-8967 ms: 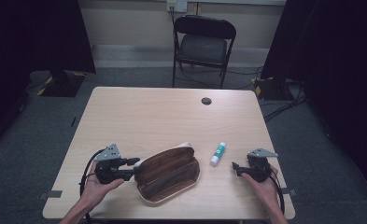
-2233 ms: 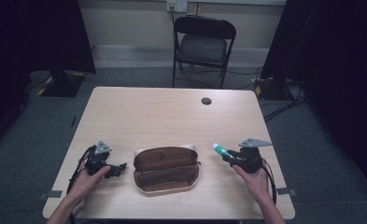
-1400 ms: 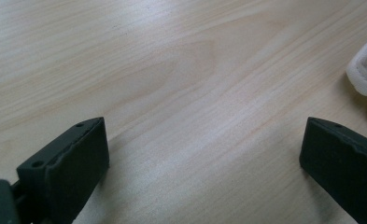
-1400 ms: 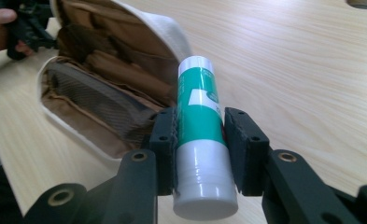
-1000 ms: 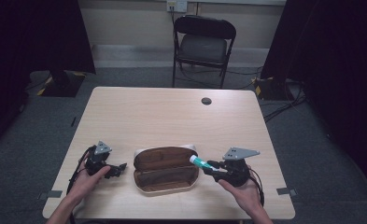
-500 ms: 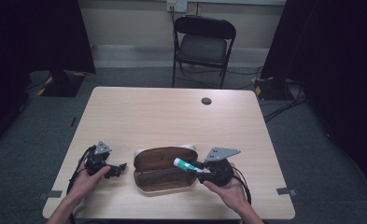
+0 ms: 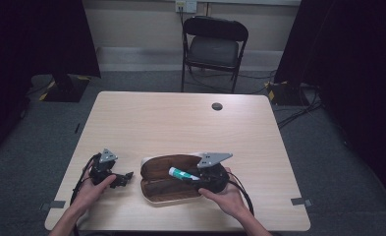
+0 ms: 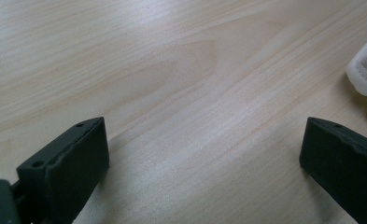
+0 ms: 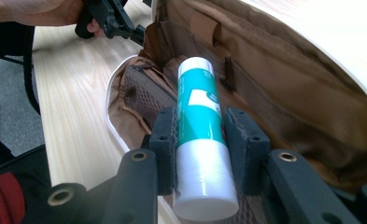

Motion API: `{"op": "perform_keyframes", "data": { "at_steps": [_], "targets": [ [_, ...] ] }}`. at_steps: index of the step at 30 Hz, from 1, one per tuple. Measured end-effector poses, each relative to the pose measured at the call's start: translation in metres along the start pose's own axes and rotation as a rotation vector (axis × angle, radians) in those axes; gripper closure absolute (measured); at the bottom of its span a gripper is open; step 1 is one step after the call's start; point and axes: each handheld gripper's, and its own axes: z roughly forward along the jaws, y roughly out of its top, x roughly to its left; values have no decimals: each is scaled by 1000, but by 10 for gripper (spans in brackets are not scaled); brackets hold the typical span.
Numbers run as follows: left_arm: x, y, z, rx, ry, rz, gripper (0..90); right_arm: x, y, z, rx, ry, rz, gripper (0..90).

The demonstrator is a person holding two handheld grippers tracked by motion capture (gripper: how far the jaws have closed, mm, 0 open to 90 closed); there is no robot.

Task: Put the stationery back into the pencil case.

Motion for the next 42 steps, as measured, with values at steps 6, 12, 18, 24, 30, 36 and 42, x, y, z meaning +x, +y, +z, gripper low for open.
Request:
{"op": "perform_keyframes", "data": {
  "at_steps": [6, 12, 18, 24, 30, 36, 42],
  "targets": [
    [0, 0, 0, 0, -1, 1, 10, 1, 7, 18, 26, 14, -18, 658],
    [0, 0, 0, 0, 1, 2, 10, 1, 12, 32, 42, 23, -27, 658],
    [0, 0, 0, 0, 0, 2, 10, -2, 12, 43, 63, 5, -15, 656],
    [0, 0, 0, 0, 0, 2, 10, -6, 10, 45, 58, -26, -17, 649],
    [0, 0, 0, 2, 0, 2, 10, -12, 8, 41, 45, -53, 24, 552],
    [0, 0, 0, 2, 0, 3, 10, -14, 4, 34, 34, -76, 39, 526],
    [0, 0, 0, 1, 0, 1, 10, -15, -1, 15, 15, -93, 53, 559]
  ]
}}
